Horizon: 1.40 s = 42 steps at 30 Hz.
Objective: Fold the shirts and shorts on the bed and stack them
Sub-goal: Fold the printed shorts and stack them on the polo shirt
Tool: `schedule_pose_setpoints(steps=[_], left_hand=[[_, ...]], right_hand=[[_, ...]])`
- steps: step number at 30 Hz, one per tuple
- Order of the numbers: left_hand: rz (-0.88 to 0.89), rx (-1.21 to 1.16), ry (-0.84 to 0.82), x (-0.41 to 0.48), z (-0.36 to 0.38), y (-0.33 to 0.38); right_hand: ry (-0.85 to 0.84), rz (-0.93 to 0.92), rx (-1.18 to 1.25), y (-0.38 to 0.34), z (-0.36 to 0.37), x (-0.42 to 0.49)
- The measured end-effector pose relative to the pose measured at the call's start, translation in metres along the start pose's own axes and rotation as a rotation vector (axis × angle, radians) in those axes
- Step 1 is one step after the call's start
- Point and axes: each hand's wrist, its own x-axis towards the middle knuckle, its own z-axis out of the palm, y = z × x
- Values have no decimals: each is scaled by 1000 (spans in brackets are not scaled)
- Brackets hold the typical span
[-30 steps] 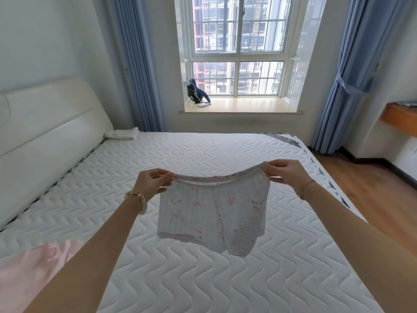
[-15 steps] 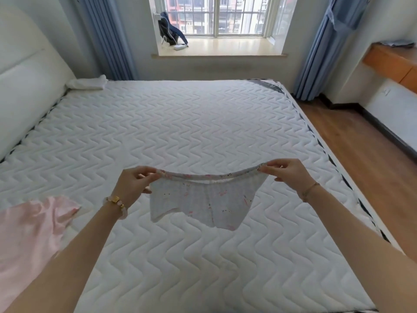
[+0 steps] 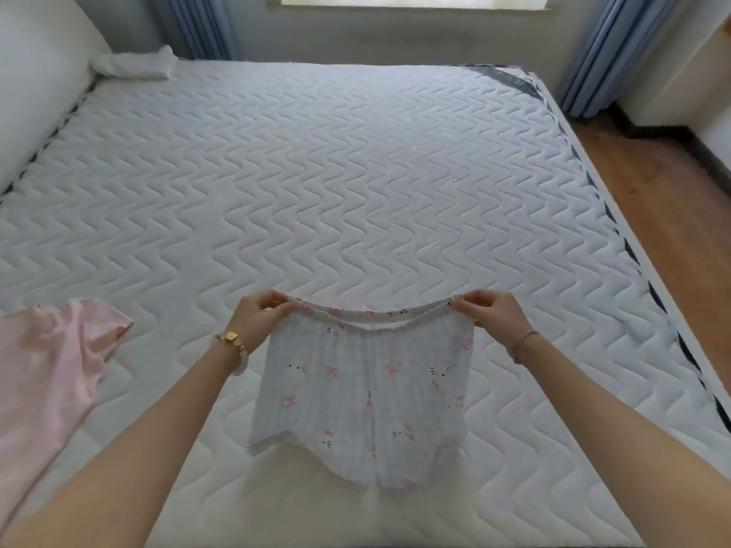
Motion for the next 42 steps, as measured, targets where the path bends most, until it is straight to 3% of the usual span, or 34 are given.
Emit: schedule_pose_setpoints(steps=[15,18,21,26,33,39,42], left_hand=[[-79,226,135,282,92,-110],[-158,253,109,301,103,-136],[-274,223,51,285,99,-172],[-354,154,88,218,75,-202],[-544,120,52,102,57,-231],[-663,105,6,55,53,-251],[-663,164,125,51,45,-262]], right_hand=[[123,23,-85,120,87,275],[43,114,-85,149,94,290],[-1,267,-46,184,90,273],[26,411,33,215,78,202],[12,541,113,244,80,96],[-8,621,90,261,81,41],[99,591,57,270,70,40]])
